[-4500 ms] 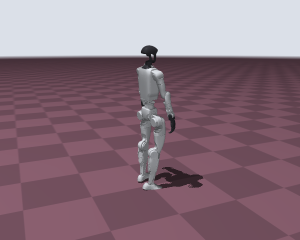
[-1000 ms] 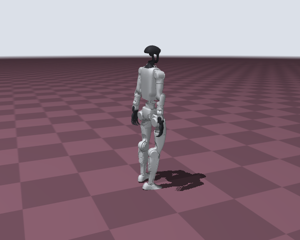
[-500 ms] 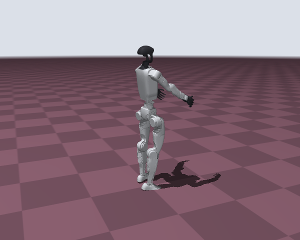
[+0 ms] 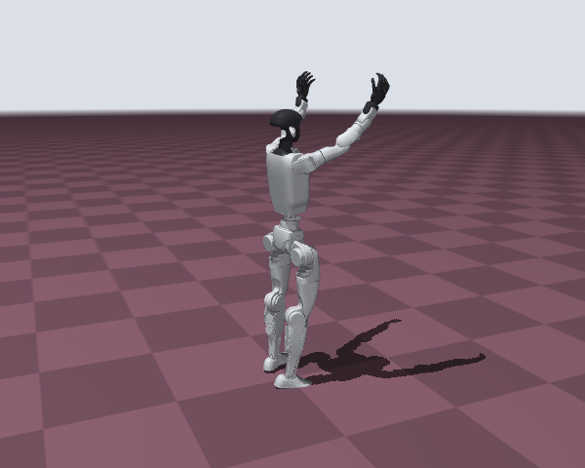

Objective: Upper body actions

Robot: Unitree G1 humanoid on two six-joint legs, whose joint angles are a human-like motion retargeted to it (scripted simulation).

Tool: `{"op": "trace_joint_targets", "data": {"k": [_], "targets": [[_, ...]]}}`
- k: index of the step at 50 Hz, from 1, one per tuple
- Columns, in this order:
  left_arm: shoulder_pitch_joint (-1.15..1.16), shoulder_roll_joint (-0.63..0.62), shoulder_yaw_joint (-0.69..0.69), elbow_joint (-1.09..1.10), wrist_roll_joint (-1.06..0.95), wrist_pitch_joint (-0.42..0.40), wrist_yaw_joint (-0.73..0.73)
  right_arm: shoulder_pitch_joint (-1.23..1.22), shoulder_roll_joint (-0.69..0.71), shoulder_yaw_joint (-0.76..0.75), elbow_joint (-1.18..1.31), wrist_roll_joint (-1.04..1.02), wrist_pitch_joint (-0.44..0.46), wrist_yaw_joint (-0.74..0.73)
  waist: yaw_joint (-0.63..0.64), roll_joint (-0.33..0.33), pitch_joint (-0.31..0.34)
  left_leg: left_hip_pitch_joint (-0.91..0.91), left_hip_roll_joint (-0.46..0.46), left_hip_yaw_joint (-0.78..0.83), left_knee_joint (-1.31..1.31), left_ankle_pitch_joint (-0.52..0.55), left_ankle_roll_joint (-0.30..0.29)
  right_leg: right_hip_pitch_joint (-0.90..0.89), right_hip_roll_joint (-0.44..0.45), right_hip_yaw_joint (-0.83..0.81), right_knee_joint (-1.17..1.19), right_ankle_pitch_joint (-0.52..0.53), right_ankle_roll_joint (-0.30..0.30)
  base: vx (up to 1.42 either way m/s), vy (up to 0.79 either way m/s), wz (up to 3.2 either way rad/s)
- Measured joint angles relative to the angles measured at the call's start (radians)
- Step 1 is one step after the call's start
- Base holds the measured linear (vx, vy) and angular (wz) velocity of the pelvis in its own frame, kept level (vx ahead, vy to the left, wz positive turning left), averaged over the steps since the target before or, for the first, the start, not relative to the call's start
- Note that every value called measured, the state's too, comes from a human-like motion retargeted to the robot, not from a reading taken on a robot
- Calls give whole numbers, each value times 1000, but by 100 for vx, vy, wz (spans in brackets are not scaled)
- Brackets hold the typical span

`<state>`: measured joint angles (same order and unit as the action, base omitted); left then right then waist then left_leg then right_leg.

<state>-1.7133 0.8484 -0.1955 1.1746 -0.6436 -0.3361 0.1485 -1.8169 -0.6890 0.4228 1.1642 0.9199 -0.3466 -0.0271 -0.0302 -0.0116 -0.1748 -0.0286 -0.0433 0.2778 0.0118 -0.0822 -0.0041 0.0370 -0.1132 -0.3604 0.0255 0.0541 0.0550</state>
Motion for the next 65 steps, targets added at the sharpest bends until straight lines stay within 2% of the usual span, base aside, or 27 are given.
{"op": "trace_joint_targets", "data": {"k": [7,14,20,27,37,45,48,53,58,62,65], "targets": [[-182,20,-54,-19,-24,-36,5,-228,-118,114,-15,70,-47,-71,53,15,71,-13,-1,-12,1,1,-2,-7,-6,-13,0,-2,6,-21,7,13],[-261,19,-53,-22,-53,-42,-10,-337,-157,179,-22,103,-58,-93,78,27,117,-18,5,-12,1,3,-5,-10,-6,-14,0,-3,9,-12,2,1],[-270,24,-61,-11,-33,-50,2,-345,-160,205,-14,86,-68,-93,85,31,112,-17,8,-4,-2,0,-5,-16,-2,-6,0,-3,7,0,0,0],[-189,-1,-43,2,19,-56,13,-246,-147,152,-2,51,-69,-72,80,25,95,-1,4,-5,-3,-3,-1,-3,6,-5,0,-6,2,8,1,0],[173,-54,46,52,204,-57,9,162,-39,-43,40,-146,-71,17,36,15,72,43,-1,-5,-1,-3,7,37,14,-7,2,-2,-8,10,1,-2],[632,-194,216,94,587,-139,191,647,174,-282,47,-621,-94,23,-10,2,74,45,0,5,-1,8,11,38,12,-13,2,12,-15,0,0,0],[806,-256,238,170,655,-122,194,839,258,-356,83,-803,-76,69,-16,-3,92,51,-1,9,-1,12,12,45,10,-13,1,16,-16,0,0,0],[1070,-340,283,277,654,-99,136,1081,391,-454,210,-1030,-23,114,-25,-7,120,57,-2,18,0,14,11,49,7,-4,1,19,-17,0,-1,-2],[1292,-459,398,399,567,-93,186,1272,460,-443,417,-1157,101,204,-39,-21,169,72,-7,25,0,12,10,62,1,4,0,20,-17,-2,-6,-11],[1443,-548,455,421,512,-77,103,1413,487,-377,487,-1335,192,276,-48,-19,218,87,-4,34,-2,10,9,74,4,15,-1,19,-16,-1,-6,-14],[1555,-568,432,417,593,-45,56,1522,502,-322,484,-1475,215,260,-56,-11,231,90,0,40,-5,8,8,72,8,23,-1,18,-15,7,-4,-15]]}}
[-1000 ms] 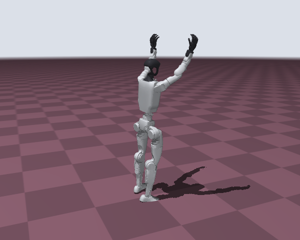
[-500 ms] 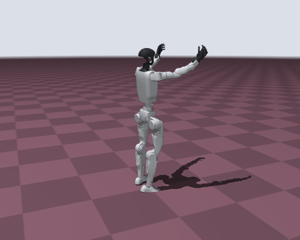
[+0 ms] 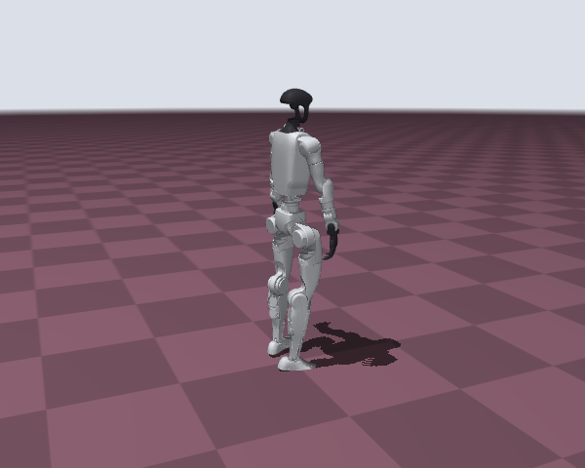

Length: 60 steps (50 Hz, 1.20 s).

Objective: Upper body actions

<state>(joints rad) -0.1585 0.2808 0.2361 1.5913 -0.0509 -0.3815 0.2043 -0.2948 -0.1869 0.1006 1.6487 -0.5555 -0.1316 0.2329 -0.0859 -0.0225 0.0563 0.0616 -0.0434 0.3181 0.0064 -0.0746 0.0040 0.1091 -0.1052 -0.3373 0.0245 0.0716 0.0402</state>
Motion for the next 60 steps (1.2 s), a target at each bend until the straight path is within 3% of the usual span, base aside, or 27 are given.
{"op": "trace_joint_targets", "data": {"k": [3,7,10,15,22,28,34,40,46,48,56,60], "targets": [[105,-21,-34,-7,124,92,-96,103,-4,73,0,-67,9,-63,-4,9,6,1,4,5,-1,-4,-1,-4,6,9,0,-2,1,8,-4,-14],[235,-73,-47,-27,216,274,-298,221,-6,108,9,-72,35,-138,-1,11,20,7,6,8,-2,-9,-1,-1,8,16,1,-5,3,6,-4,-8],[297,-125,-12,-8,203,338,-350,294,-1,90,6,-36,48,-154,-5,6,20,5,3,5,-2,-11,-1,0,8,14,0,-8,3,6,-4,5],[361,-214,29,31,51,332,-316,378,11,35,6,125,44,-152,30,1,24,4,5,39,-6,-15,-5,-12,11,47,6,-14,0,2,-4,-24],[365,-212,-34,-29,83,325,-341,387,16,-19,10,340,49,-140,48,0,60,-17,6,46,6,9,9,3,14,50,-6,-1,-3,0,-2,1],[319,-135,-116,-91,188,306,-309,351,9,53,-27,201,57,-198,21,-8,65,-2,4,0,1,4,-5,11,5,2,-8,-5,-1,-2,-1,34],[307,-118,-114,-105,187,297,-296,321,21,103,-72,67,38,-238,22,-12,67,3,7,8,0,2,-5,9,13,10,-9,-4,-7,0,0,0],[323,-132,-119,-86,200,312,-330,318,35,98,-68,95,32,-233,24,-14,65,10,8,25,-2,-2,-5,11,31,25,-11,-8,-22,0,0,-21],[350,-168,-150,-97,224,351,-315,348,25,81,-43,115,34,-242,-27,-18,50,8,11,-26,5,-14,-21,18,-4,-22,-4,-19,9,1,0,42],[359,-187,-122,-106,195,346,-292,366,19,83,-38,143,29,-244,7,-17,46,6,23,7,10,-18,-29,9,-6,15,3,-23,12,1,2,-45],[346,-175,-114,-92,186,351,-340,413,19,59,-16,281,11,-234,35,-12,44,7,11,21,-1,-11,-15,5,8,25,1,-19,0,0,0,-14],[276,-155,-123,-13,176,388,-337,366,20,42,19,305,50,-238,-12,-9,40,-6,-1,-25,-2,4,-2,18,4,-22,-16,-7,4,-3,1,44]]}}
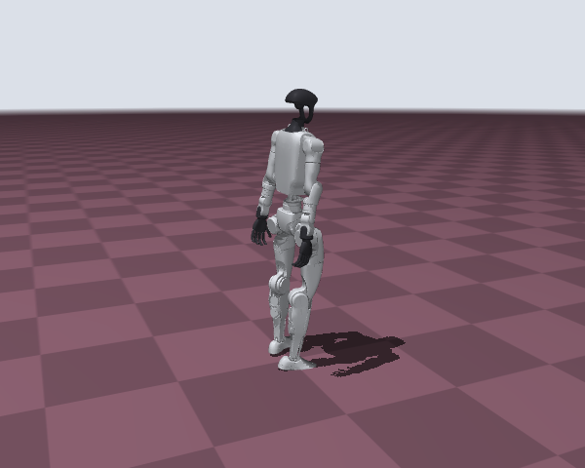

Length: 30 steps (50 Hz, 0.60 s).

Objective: Upper body actions

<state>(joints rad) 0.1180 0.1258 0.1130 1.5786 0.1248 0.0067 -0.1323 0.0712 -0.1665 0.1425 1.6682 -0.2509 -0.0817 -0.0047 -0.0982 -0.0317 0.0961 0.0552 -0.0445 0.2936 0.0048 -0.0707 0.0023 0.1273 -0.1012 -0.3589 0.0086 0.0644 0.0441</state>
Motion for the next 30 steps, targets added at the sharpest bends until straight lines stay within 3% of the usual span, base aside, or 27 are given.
{"op": "trace_joint_targets", "data": {"k": [5,12,22,30], "targets": [[-106,45,-40,63,19,5,48,-110,-4,31,25,-21,23,-74,21,8,-16,-1,6,26,1,0,-1,-15,0,26,8,5,-2,-7,4,-18],[-357,145,-47,43,36,29,29,-357,33,-51,-5,65,39,75,26,8,-32,1,7,30,4,6,1,-14,-1,25,9,12,-8,-7,4,-2],[-817,236,12,-42,-90,4,101,-765,128,-183,-175,165,41,234,23,4,-94,0,9,22,12,10,2,-4,0,10,10,13,-10,0,2,1],[-1061,249,35,-133,-344,-56,114,-1000,132,-154,-289,353,-2,248,25,4,-155,-7,10,18,13,0,-1,-16,1,12,14,5,-7,2,1,0]]}}
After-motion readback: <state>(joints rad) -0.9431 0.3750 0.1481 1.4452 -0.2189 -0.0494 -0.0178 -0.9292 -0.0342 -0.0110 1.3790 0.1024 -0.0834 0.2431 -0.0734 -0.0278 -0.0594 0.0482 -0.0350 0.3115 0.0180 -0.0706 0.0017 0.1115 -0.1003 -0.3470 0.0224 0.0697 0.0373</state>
